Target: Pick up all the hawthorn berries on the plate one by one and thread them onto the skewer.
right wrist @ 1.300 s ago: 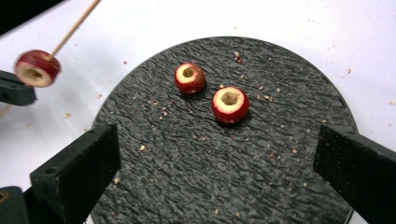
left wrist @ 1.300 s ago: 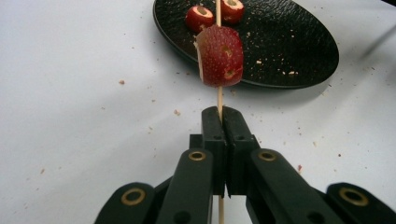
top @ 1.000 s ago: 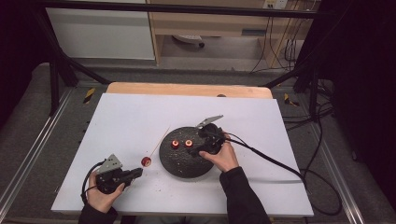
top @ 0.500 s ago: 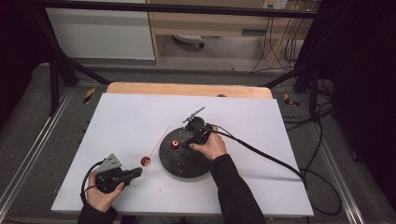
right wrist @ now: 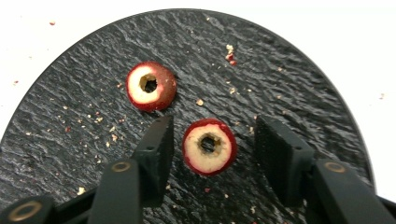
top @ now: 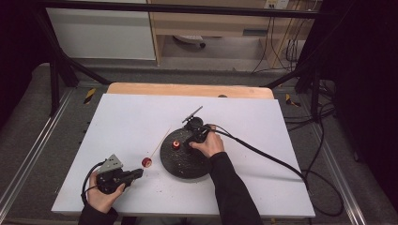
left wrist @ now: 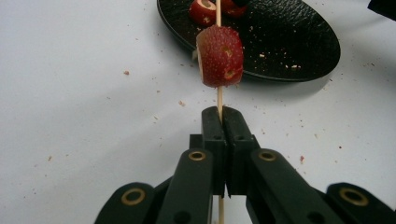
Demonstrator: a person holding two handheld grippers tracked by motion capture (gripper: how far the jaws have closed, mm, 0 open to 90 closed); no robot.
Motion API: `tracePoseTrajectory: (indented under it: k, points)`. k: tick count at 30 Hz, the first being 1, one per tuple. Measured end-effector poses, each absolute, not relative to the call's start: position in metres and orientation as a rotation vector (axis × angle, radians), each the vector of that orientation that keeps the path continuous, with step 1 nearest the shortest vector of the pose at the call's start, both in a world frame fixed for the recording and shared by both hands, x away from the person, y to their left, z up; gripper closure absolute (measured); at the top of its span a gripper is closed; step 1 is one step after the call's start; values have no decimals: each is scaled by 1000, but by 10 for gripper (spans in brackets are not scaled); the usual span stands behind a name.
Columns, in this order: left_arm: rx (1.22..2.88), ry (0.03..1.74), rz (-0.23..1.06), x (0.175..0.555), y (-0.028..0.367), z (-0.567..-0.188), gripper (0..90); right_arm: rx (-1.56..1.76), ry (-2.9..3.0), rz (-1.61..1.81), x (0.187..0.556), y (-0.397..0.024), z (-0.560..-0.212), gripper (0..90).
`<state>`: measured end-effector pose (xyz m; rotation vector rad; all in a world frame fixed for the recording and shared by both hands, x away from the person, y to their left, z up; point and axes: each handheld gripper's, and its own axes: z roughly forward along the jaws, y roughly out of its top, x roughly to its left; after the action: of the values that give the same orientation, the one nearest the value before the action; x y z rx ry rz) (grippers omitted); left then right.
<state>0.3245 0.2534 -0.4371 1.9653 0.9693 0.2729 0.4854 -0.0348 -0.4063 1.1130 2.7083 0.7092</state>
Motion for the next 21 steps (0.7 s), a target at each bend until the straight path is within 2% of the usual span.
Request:
tracePoseTrajectory:
  k: [9, 21]
  points:
    - [1965, 972, 270, 324, 253, -437, 884, 1175, 2745, 684, 488, -35, -409, 592]
    - [1967, 969, 273, 325, 253, -437, 884, 1228, 2754, 671, 490, -35, -410, 606]
